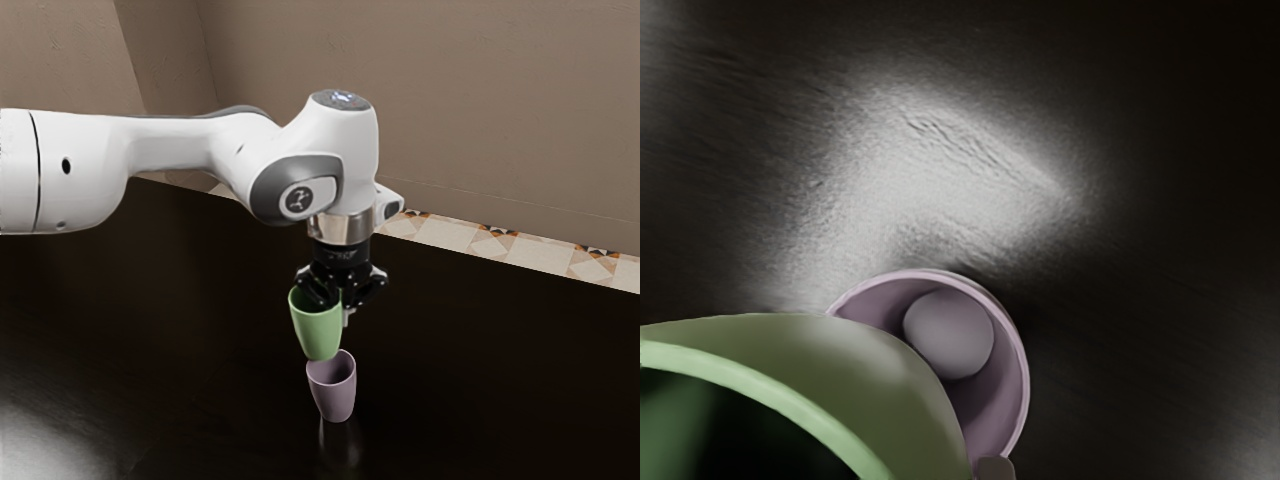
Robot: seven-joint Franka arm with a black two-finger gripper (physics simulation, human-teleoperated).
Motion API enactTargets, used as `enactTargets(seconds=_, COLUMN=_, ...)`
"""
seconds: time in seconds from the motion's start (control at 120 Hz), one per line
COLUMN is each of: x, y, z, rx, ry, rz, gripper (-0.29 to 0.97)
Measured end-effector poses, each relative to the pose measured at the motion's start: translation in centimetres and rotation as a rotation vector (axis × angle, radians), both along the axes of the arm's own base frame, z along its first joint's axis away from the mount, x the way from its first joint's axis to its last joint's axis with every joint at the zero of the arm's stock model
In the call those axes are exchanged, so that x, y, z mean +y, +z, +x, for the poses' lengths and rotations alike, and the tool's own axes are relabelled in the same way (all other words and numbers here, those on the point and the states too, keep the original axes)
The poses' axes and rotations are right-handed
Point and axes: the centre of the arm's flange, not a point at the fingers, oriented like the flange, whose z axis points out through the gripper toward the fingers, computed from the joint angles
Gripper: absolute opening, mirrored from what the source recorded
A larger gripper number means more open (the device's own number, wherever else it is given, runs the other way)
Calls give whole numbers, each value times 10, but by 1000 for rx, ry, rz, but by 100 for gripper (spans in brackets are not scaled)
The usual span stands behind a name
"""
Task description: Place the left cup onto the right cup
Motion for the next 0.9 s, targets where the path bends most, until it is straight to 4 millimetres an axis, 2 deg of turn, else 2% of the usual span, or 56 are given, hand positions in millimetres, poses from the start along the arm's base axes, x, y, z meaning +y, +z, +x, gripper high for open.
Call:
enactTargets(seconds=0.45, x=-4, y=-22, z=6, rx=16, ry=114, rz=-36, gripper=-10)
enactTargets(seconds=0.675, x=6, y=-34, z=15, rx=19, ry=156, rz=-36, gripper=-10)
enactTargets(seconds=0.9, x=7, y=-43, z=16, rx=17, ry=169, rz=-39, gripper=-10)
